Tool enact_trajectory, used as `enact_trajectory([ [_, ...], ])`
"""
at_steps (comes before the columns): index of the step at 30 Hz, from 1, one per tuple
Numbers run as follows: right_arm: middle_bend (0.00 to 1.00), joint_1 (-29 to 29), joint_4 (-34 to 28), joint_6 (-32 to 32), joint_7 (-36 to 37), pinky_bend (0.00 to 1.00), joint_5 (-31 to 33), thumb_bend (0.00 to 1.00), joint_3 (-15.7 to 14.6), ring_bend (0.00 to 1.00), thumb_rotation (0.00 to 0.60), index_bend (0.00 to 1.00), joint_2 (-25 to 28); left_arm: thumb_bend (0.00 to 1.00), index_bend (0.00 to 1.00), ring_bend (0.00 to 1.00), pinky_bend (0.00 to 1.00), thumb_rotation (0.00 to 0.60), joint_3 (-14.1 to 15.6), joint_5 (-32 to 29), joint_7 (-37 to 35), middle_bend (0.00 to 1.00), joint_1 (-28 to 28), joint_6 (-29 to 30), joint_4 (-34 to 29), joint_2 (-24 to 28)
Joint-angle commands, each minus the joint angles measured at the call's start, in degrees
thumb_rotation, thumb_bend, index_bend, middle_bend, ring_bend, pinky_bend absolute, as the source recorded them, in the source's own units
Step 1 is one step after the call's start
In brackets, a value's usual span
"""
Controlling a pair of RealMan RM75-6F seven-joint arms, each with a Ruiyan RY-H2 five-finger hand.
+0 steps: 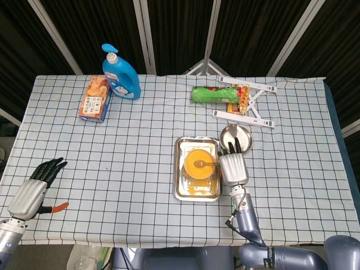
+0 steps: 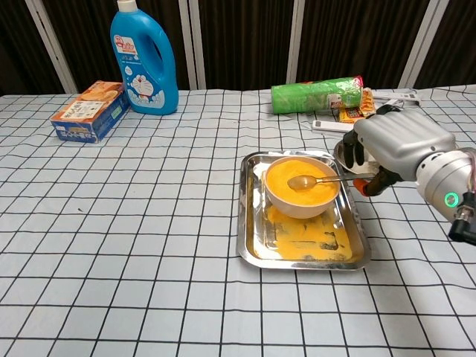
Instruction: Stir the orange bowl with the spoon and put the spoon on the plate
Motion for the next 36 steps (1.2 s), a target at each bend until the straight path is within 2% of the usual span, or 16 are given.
enact_trajectory([
  [1, 0.44, 0.0, 0.1, 0.0, -0.2, 0.0, 0.1, 0.43, -0.2, 0.17, 0.6, 0.48, -0.2, 0.0, 0.0, 0.0, 0.0, 0.6, 0.0, 0.0, 0.0, 0.0, 0.0, 0.0, 0.0, 0.0],
  [36, 0.44, 0.5, 1.7, -0.4, 0.9, 0.0, 1.3, 0.42, 0.8, 0.17, 0.6, 0.53, -1.7, 0.0, 0.0, 0.0, 0.0, 0.6, 0.0, -0.3, 0.2, 0.0, -0.1, -0.4, -0.1, 0.0],
])
